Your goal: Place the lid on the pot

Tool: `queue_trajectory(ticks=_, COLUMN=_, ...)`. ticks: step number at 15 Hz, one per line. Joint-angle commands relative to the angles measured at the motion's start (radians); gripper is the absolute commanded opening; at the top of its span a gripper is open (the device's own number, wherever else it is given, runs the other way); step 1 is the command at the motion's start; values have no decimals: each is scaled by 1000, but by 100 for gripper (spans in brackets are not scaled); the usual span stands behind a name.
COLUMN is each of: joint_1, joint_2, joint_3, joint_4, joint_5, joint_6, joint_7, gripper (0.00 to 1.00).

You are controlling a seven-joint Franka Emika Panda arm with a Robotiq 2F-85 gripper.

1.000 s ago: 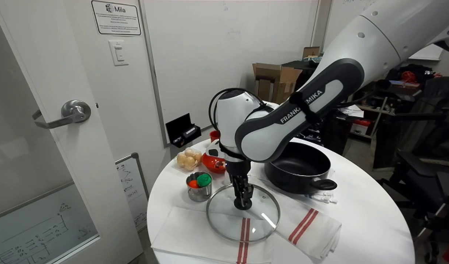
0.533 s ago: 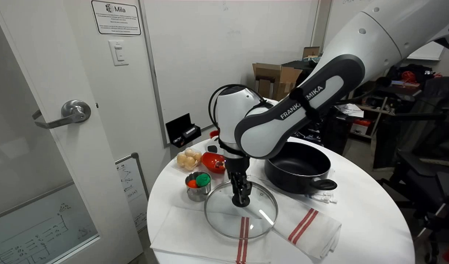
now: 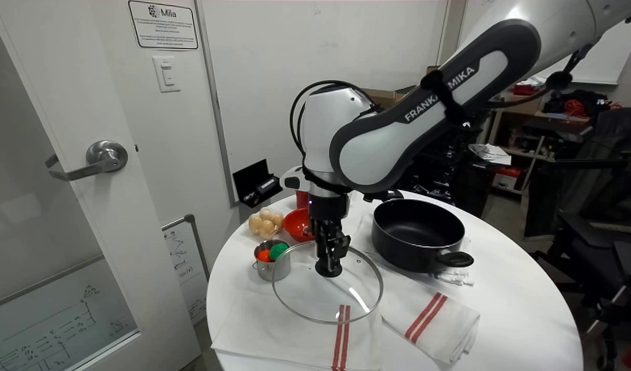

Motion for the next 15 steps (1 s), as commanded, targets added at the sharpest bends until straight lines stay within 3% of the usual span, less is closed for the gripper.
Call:
queue_trajectory(ticks=1, joint_1=-32, joint_2=-130, joint_3=35, joint_4=-134, joint_5=36, joint_6=10, joint_7=-55, gripper=25)
queue_trajectory(ticks=15, joint_1=-110, joint_2=-392, joint_3=-22, joint_4=-328, joint_5=121, joint_6=-34, joint_7=-20, gripper=25)
